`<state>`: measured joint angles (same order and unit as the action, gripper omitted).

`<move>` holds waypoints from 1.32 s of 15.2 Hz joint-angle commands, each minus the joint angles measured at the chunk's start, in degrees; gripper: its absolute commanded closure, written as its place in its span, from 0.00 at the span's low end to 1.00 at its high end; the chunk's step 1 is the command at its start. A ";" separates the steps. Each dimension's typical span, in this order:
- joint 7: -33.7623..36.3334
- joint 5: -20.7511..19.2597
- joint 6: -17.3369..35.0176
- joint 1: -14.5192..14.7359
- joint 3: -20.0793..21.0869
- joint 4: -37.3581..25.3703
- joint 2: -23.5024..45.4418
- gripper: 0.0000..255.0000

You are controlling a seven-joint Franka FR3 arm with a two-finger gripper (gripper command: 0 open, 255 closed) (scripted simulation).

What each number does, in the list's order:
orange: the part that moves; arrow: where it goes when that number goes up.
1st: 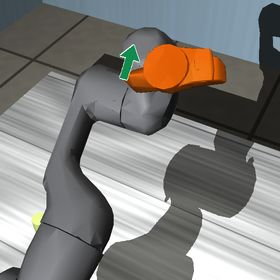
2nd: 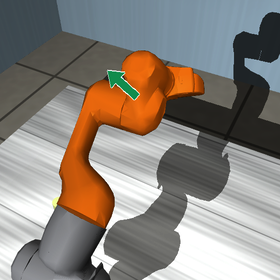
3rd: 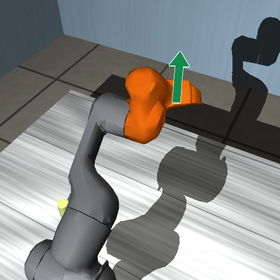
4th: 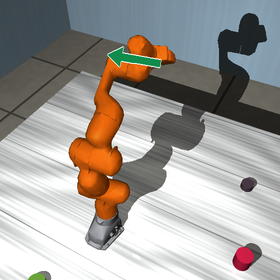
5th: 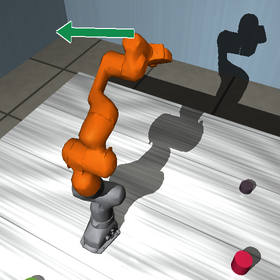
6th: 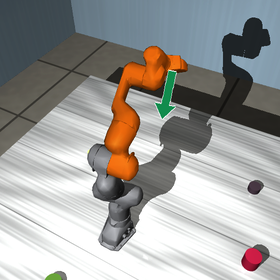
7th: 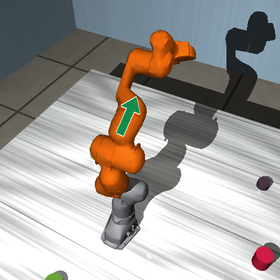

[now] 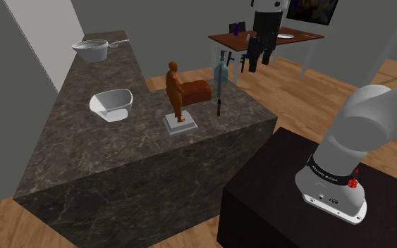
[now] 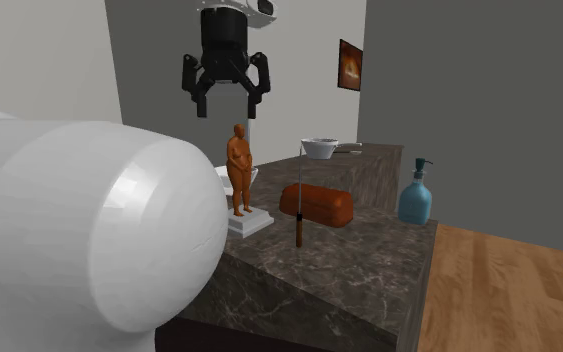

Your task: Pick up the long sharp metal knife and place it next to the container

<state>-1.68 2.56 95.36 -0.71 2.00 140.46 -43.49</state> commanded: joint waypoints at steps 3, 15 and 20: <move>-5.21 -0.98 4.87 0.24 -2.74 3.20 -0.06 0.00; -39.83 0.06 35.20 5.86 -22.18 10.13 14.90 0.00; -59.81 10.38 44.33 14.04 -32.45 6.12 27.00 0.00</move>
<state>-56.52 10.07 138.16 11.32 -28.28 148.05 -19.36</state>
